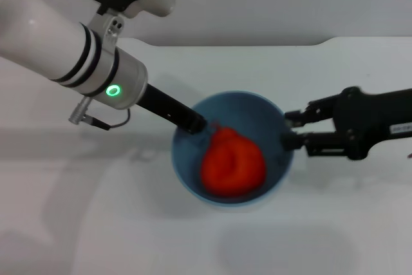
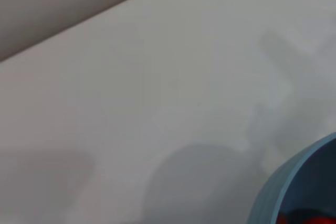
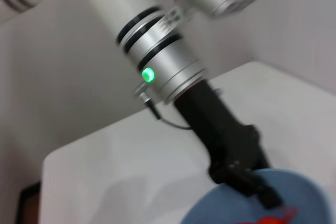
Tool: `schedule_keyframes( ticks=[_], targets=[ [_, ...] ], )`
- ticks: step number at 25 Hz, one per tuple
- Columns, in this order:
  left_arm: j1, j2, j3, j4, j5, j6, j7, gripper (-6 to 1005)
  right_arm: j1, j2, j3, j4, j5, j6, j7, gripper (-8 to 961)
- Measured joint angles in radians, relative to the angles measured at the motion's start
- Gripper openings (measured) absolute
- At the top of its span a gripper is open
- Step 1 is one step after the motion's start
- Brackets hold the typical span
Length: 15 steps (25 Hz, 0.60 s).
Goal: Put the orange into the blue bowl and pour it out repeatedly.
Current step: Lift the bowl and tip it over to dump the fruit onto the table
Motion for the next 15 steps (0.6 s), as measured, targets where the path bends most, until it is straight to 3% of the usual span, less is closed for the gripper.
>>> schedule_keyframes(
  ticks=[5,9,15],
  targets=[
    [0.027,-0.003,0.004,0.032,0.055,-0.061,-0.004,-2,-0.023,0.001,0.113,0.005,0.002,0.0,0.017,408],
    [0.124,-0.004,0.028,0.124,0.095,-0.24,-0.001,-2,-0.047,-0.004,0.23,0.055,-0.009,0.013,0.067,416],
    [0.349,0.0,0.178,0.347,0.098,-0.542,0.135,-1,-0.07,-0.031,0.345,0.15,-0.115,0.011,0.103,427]
  ],
)
